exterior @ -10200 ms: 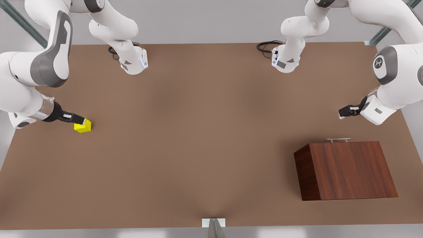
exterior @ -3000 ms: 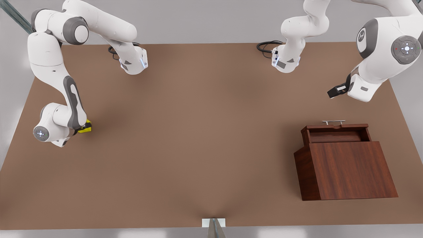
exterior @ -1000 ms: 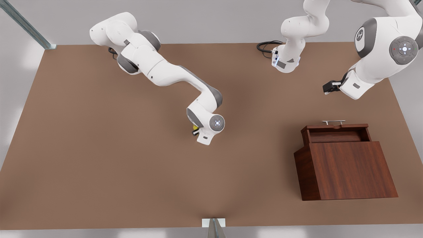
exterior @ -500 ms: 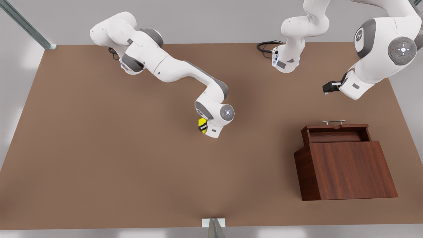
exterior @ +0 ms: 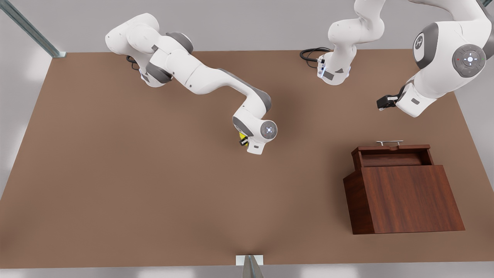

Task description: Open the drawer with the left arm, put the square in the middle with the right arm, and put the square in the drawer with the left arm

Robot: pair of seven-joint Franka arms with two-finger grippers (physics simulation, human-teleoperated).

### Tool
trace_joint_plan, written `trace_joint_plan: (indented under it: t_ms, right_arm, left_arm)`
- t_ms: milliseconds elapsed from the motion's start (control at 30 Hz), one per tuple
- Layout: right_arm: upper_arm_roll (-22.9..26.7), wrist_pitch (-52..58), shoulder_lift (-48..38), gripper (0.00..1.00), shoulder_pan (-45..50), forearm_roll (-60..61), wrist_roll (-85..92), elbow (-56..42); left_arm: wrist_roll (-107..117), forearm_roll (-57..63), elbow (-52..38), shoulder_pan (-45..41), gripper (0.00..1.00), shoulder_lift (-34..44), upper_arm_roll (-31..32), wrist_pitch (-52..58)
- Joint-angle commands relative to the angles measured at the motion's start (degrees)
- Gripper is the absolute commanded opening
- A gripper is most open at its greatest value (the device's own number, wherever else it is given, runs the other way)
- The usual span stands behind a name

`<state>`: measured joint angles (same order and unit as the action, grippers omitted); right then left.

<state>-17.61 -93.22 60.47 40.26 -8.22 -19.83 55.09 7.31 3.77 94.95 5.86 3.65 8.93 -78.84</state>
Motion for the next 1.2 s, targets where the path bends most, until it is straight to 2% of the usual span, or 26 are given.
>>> trace_joint_plan:
  t_ms: [0,167,233,367,433,467,500,533,567,600,633,700,733,800,833,867,900,967,1033,1167]
  right_arm:
    - [0.0,-1.3,0.0,0.88,0.0,0.1,1.7,0.1]
    - [0.0,-4.2,1.1,0.89,0.0,0.0,1.9,1.7]
    - [-0.1,-5.1,1.0,1.0,0.0,-0.2,1.9,1.7]
    - [-0.5,-1.4,-1.7,1.0,-0.6,0.2,2.2,0.0]
    - [-0.2,2.5,-8.3,1.0,-3.7,0.1,3.0,0.5]
    - [0.6,2.6,-16.0,1.0,-5.6,0.1,2.4,5.4]
    - [5.4,1.1,-24.8,1.0,-7.7,0.0,3.3,12.0]
    - [7.5,0.9,-33.6,1.0,-12.2,0.1,3.8,18.4]
    - [10.8,0.4,-40.1,1.0,-16.0,1.2,4.0,24.0]
    - [18.6,0.5,-46.0,1.0,-17.1,9.8,4.2,27.1]
    - [20.7,-1.2,-52.9,1.0,-23.4,13.5,6.6,30.2]
    - [24.2,2.0,-53.5,1.0,-30.1,13.1,16.8,29.5]
    - [24.1,4.6,-51.2,1.0,-34.2,13.2,18.3,27.9]
    - [23.4,5.2,-46.8,1.0,-36.1,13.5,18.5,22.8]
    - [23.5,5.0,-44.7,1.0,-36.0,13.5,18.5,21.5]
    - [24.1,7.9,-39.1,1.0,-35.3,13.4,18.5,12.8]
    - [23.3,6.5,-39.2,1.0,-34.9,13.1,18.2,12.5]
    - [23.4,4.6,-40.2,1.0,-34.8,13.2,17.2,14.6]
    - [23.3,5.2,-40.3,1.0,-34.7,12.2,18.2,14.6]
    - [23.3,5.0,-40.3,1.0,-34.4,11.9,18.2,14.4]
  left_arm:
    - [0.3,0.1,0.0,0.0,1.0,0.0,-0.1,0.0]
    - [0.3,0.1,0.0,0.0,1.0,0.0,-0.1,-0.1]
    - [0.3,0.1,0.0,0.0,1.0,0.0,-0.1,-0.1]
    - [0.4,0.1,-0.3,0.0,1.0,1.4,-0.1,0.0]
    - [0.3,-0.4,-1.1,0.0,1.0,1.2,0.4,1.7]
    - [0.3,-0.4,-2.1,0.0,1.0,1.0,2.1,3.6]
    - [0.2,-0.1,-3.6,0.0,1.0,0.5,2.8,4.4]
    - [0.2,-0.3,-4.7,-0.1,1.0,0.0,3.8,4.7]
    - [0.4,0.7,-4.9,-0.6,1.0,0.0,7.4,4.7]
    - [0.3,0.6,-5.8,-2.6,1.0,-0.7,7.3,6.0]
    - [0.6,0.1,-8.6,-8.5,1.0,-5.0,7.0,6.3]
    - [2.4,0.1,-14.1,-20.0,1.0,-12.2,7.0,3.2]
    - [4.5,-0.3,-14.7,-24.8,1.0,-14.0,7.0,-3.1]
    - [12.4,-0.6,-21.6,-35.9,1.0,-25.8,7.0,-17.4]
    - [15.9,-0.6,-24.4,-38.0,1.0,-29.0,6.9,-20.9]
    - [20.5,-0.6,-24.4,-39.2,1.0,-30.2,7.0,-22.4]
    - [30.6,0.0,-23.1,-40.8,1.0,-31.8,7.4,-28.0]
    - [28.9,4.4,-25.0,-43.7,1.0,-37.6,7.8,-31.5]
    - [11.6,6.9,-23.3,-43.7,1.0,-40.4,7.7,-34.3]
    - [-2.7,6.2,-20.6,-41.9,1.0,-40.2,7.4,-35.9]
